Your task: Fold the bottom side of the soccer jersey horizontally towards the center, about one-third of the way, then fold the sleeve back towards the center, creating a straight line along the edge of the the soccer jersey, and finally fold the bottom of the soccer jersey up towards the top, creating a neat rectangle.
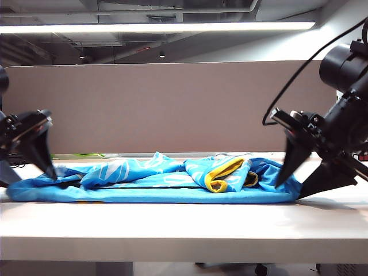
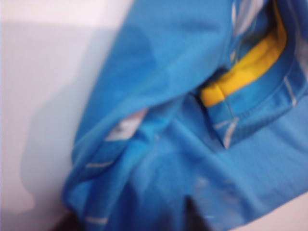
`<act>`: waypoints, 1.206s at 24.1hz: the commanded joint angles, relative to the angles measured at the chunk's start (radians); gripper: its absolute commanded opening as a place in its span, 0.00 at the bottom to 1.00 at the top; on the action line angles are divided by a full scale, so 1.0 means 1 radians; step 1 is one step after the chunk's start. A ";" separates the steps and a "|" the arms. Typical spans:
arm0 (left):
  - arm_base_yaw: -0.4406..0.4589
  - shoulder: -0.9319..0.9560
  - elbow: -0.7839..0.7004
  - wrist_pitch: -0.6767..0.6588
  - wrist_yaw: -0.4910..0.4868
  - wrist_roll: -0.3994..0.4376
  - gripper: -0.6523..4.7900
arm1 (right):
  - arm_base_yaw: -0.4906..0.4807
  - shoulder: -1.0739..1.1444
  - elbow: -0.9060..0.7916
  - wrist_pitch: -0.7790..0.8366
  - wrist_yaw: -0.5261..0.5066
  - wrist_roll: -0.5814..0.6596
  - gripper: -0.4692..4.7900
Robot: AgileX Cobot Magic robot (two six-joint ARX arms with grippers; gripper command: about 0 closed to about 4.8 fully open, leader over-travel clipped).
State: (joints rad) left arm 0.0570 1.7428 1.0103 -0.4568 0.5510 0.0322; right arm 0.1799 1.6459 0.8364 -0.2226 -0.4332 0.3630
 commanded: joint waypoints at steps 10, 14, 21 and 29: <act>0.010 -0.142 -0.012 -0.252 -0.018 0.072 0.11 | 0.013 -0.123 -0.004 -0.150 -0.013 -0.076 0.08; 0.009 -0.285 -0.019 -0.419 -0.054 0.096 0.11 | 0.013 -0.263 -0.005 -0.300 -0.014 -0.133 0.08; -0.013 -0.645 -0.135 -0.538 -0.077 0.096 0.11 | 0.028 -0.583 -0.018 -0.496 -0.014 -0.172 0.08; -0.010 -0.654 -0.122 -0.237 -0.080 -0.018 0.11 | 0.017 -0.555 -0.011 -0.234 0.023 -0.096 0.08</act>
State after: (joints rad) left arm 0.0467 1.0763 0.8742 -0.7925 0.4740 0.0486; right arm 0.2050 1.0599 0.8173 -0.5526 -0.4210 0.2485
